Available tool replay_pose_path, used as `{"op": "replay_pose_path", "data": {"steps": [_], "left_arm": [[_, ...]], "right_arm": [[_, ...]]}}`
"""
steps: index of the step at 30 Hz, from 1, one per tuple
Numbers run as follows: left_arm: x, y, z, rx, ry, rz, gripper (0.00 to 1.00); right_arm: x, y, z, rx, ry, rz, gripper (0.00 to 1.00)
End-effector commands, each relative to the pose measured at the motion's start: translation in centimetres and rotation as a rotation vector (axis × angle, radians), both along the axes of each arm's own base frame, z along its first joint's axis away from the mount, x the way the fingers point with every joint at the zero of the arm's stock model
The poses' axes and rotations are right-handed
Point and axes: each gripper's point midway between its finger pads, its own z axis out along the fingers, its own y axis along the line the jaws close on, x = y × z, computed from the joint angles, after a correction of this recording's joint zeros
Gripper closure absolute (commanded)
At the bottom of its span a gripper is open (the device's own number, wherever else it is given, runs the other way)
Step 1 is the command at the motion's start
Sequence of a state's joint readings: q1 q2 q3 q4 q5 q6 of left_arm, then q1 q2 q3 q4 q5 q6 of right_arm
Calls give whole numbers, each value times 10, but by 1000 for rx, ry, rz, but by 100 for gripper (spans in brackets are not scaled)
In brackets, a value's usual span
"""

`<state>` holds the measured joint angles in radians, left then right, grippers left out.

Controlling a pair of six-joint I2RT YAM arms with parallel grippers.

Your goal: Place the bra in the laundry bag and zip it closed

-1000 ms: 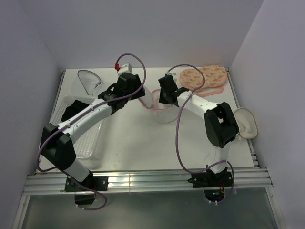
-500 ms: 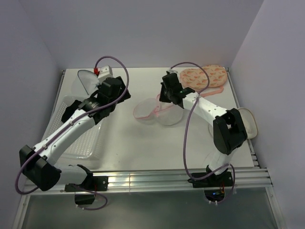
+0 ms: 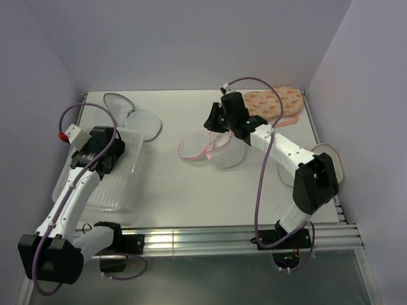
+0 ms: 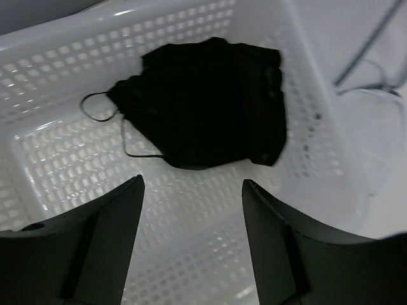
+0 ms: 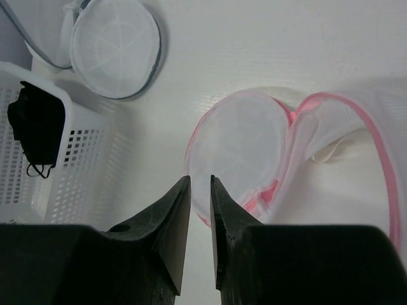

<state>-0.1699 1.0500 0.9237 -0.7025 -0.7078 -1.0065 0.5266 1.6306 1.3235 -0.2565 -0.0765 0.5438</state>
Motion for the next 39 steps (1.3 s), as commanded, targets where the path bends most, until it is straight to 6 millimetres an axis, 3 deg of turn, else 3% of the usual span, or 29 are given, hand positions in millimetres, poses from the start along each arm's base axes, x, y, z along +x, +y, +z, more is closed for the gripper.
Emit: {"op": "replay_pose_path", "data": {"steps": [1,6,8,9,13,19,25,33,36,37,39], "left_arm": [[8,20,-9,-12,-33,77,30],[39,40,-14,-14,-45,125,25],[56,50,-19,-40,-43,148,26],[62,55,-30,-45,-8,159,26],[89,59,-31,-56,-23,157,26],[112,54,-45,-82,-26,106,26],[119,50,-67,-110,7,103,31],[125,45,-78,-142,6,96,56],[127,44,-72,-143,-6,85,72],[126,44,-71,-144,1,85,83],[127,42,-59,-145,-25,65,94]], "right_arm": [[-16,15,47,82,-101,51,73],[-49,21,52,72,-134,96,73],[-63,17,53,63,-146,96,72],[-68,16,52,62,-146,97,72],[-97,5,45,64,-152,102,72],[-130,-6,33,83,-159,108,71],[-143,-19,23,91,-160,85,70],[-150,-30,19,78,-163,69,70],[-151,-33,19,81,-167,60,70],[-151,-34,19,79,-168,58,70],[-153,-35,19,82,-168,61,70]]}}
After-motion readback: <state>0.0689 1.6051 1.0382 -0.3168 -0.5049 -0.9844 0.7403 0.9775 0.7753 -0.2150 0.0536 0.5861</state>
